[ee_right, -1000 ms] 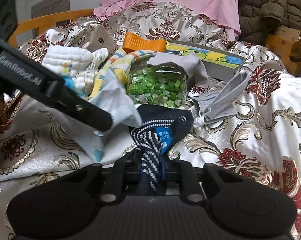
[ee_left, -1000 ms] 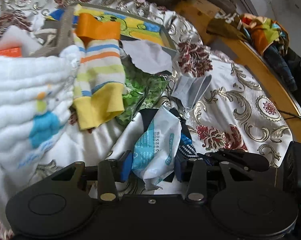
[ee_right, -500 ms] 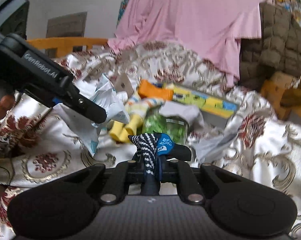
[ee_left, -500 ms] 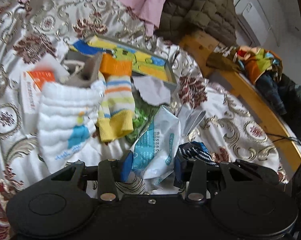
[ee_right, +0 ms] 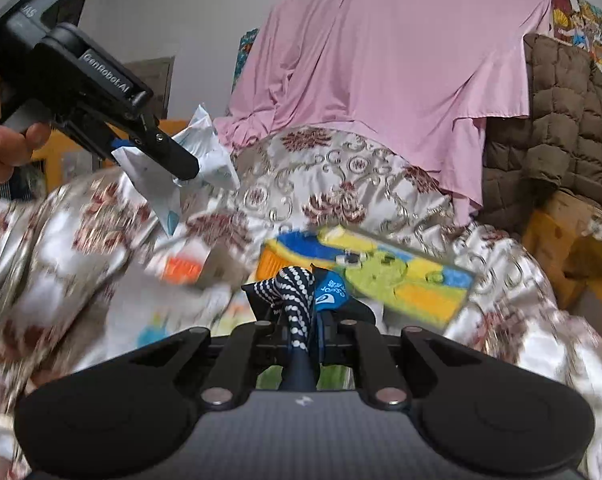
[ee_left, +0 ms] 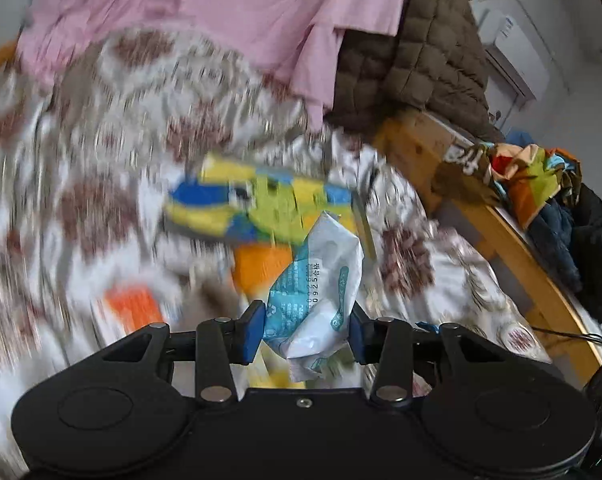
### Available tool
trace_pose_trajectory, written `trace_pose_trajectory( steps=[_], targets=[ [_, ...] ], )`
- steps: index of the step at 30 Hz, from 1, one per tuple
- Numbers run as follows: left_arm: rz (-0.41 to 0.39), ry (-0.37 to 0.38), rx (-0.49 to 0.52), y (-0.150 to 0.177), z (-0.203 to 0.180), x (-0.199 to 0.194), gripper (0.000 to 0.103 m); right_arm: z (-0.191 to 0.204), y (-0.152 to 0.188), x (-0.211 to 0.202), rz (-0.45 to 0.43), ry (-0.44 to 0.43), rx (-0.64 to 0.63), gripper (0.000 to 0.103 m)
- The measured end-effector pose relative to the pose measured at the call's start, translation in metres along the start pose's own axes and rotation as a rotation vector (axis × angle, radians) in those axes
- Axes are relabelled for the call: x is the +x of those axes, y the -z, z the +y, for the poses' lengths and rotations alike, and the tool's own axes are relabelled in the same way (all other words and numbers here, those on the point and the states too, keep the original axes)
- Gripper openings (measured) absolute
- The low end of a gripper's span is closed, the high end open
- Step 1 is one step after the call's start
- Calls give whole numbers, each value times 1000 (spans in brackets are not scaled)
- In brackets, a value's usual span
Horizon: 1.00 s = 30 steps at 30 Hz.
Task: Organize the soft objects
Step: 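Lift the wipes packet with the left tool while the right tool carries the navy sock to the frog tray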
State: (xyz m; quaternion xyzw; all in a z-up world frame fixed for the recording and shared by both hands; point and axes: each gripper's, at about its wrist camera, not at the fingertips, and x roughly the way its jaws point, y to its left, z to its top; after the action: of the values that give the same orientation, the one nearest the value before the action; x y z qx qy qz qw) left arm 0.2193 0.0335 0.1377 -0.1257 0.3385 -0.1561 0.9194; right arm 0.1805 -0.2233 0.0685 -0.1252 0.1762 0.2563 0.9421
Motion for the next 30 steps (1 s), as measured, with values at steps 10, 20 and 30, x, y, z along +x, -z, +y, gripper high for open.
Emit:
trace_pose_trajectory(
  steps=[10, 20, 30],
  targets=[
    [-47, -46, 77, -93, 41, 107, 45, -48, -79, 165, -12, -17, -12, 12],
    [-21, -47, 27, -102, 89, 243, 45, -93, -68, 271, 117, 72, 40, 12],
    [31, -57, -86, -92, 108, 315, 45, -109, -40, 307, 248, 124, 11, 13]
  ],
)
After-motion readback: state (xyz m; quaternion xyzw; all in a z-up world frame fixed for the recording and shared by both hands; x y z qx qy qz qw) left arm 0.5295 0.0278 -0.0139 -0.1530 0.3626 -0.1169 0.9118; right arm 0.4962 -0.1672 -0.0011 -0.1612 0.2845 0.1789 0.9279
